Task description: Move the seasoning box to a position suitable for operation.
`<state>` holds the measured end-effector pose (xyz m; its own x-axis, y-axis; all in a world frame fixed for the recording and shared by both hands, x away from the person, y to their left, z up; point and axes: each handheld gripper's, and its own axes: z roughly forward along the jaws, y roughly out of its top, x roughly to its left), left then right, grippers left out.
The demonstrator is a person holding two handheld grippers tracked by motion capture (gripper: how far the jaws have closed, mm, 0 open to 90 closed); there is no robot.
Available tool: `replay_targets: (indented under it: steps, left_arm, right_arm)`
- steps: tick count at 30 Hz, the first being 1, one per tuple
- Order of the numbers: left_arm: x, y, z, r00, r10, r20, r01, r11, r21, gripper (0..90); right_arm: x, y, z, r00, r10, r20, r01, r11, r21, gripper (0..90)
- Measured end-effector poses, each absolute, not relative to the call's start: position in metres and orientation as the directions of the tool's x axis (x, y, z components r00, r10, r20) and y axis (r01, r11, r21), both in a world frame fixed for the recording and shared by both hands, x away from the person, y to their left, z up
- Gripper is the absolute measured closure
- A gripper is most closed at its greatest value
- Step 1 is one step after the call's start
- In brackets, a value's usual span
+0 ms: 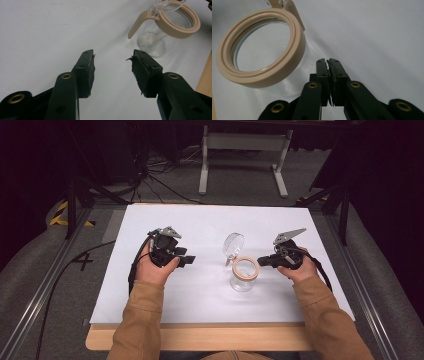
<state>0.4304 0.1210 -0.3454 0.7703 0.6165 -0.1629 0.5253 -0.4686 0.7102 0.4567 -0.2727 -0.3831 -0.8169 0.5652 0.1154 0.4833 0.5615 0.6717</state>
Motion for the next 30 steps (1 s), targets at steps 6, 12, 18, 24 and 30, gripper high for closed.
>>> replay_targets:
  steps: [6, 12, 18, 24, 30]
  left_arm:
    - [0.429, 0.118, -0.344, 0.777, 0.610, -0.154, 0.516, -0.477, 0.712, 52.8]
    - [0.429, 0.117, -0.344, 0.777, 0.611, -0.154, 0.518, -0.479, 0.709, 52.6]
    - [0.430, 0.116, -0.344, 0.779, 0.608, -0.156, 0.517, -0.481, 0.709, 52.5]
    - [0.431, 0.114, -0.343, 0.786, 0.598, -0.159, 0.512, -0.485, 0.708, 52.4]
    - [0.435, 0.108, -0.343, 0.794, 0.585, -0.166, 0.508, -0.489, 0.709, 52.3]
  right_arm:
    - [0.456, -0.264, -0.390, -0.833, 0.538, 0.129, 0.485, 0.598, 0.638, 86.7]
    - [0.455, -0.260, -0.394, -0.836, 0.532, 0.133, 0.489, 0.615, 0.619, 88.8]
    - [0.455, -0.260, -0.395, -0.836, 0.531, 0.135, 0.495, 0.628, 0.601, 89.0]
    - [0.451, -0.259, -0.396, -0.843, 0.519, 0.141, 0.495, 0.647, 0.580, 89.1]
    - [0.443, -0.258, -0.397, -0.858, 0.494, 0.139, 0.477, 0.667, 0.572, 89.1]
